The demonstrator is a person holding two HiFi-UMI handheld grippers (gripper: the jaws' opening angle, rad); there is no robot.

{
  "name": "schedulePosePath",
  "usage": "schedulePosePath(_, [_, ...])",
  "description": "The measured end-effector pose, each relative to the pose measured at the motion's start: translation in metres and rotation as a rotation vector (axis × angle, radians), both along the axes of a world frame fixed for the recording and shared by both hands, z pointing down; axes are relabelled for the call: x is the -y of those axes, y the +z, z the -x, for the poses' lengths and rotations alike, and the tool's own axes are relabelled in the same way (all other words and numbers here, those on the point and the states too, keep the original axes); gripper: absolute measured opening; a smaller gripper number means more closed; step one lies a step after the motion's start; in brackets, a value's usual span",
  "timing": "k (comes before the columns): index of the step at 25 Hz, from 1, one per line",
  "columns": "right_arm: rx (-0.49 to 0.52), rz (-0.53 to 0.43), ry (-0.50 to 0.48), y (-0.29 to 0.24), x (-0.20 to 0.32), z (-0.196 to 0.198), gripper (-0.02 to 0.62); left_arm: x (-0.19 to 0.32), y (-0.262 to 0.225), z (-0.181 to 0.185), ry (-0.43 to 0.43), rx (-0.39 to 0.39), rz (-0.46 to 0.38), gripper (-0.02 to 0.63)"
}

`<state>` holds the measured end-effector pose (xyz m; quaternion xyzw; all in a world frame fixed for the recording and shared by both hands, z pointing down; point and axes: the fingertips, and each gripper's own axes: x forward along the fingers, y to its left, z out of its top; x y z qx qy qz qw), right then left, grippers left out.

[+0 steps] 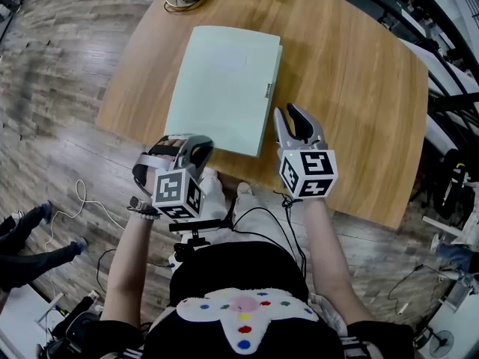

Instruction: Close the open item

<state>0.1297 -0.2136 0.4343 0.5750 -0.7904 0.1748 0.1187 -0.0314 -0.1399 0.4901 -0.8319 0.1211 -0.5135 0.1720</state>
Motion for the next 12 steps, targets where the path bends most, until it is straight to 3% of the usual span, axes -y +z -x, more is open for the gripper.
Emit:
schedulePosePath(4, [-0.032,-0.003,-0.028,0.005,0.017,0.005,0.011,-0.001,0.004,-0.001,0.024,0.033,0.014,0.038])
schedulePosePath(12, [-0.071,0.04,-0.076,0.029,0.051,0.02,0.008,0.0,0.011,-0.002,0.057,0.068,0.044,0.041])
